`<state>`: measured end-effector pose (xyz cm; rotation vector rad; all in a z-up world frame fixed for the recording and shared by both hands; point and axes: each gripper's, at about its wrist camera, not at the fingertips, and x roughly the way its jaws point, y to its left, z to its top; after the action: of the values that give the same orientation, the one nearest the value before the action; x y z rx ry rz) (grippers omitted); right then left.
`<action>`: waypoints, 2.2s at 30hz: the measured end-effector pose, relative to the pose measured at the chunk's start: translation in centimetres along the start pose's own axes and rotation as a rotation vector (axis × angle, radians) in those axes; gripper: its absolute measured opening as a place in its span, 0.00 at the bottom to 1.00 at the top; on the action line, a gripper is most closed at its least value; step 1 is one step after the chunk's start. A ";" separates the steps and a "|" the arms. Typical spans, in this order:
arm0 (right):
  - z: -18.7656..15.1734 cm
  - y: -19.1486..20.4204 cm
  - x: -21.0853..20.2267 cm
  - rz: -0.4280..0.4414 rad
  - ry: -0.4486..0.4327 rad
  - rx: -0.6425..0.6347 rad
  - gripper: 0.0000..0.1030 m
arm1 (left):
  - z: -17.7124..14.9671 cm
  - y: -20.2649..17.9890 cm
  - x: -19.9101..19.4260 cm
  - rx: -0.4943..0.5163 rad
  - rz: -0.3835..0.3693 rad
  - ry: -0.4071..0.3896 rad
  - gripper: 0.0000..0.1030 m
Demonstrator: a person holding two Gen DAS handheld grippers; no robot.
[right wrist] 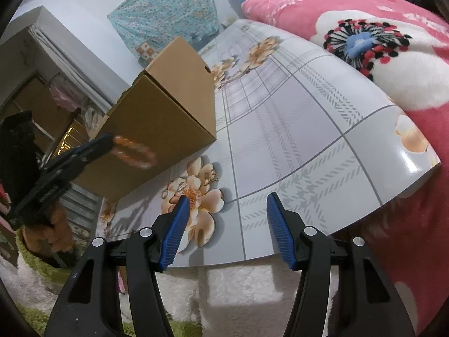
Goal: Organize jewelry
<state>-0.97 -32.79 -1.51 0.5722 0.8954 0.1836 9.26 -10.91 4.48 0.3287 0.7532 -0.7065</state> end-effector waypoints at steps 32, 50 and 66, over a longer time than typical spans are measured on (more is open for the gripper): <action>-0.2 3.3 0.9 -0.026 0.005 -0.125 0.50 | -6.0 0.0 2.6 -0.012 -0.003 0.117 0.23; 0.2 4.6 2.6 -0.024 0.021 -0.185 0.41 | -4.9 -1.9 7.6 0.027 -0.034 0.180 0.18; 0.2 4.2 2.4 -0.025 0.019 -0.178 0.41 | -4.6 -2.6 7.9 0.047 -0.039 0.165 0.12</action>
<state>1.02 -28.49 -0.80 0.3936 0.8943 0.2437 9.25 -14.13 -4.50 0.4197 0.9018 -0.7407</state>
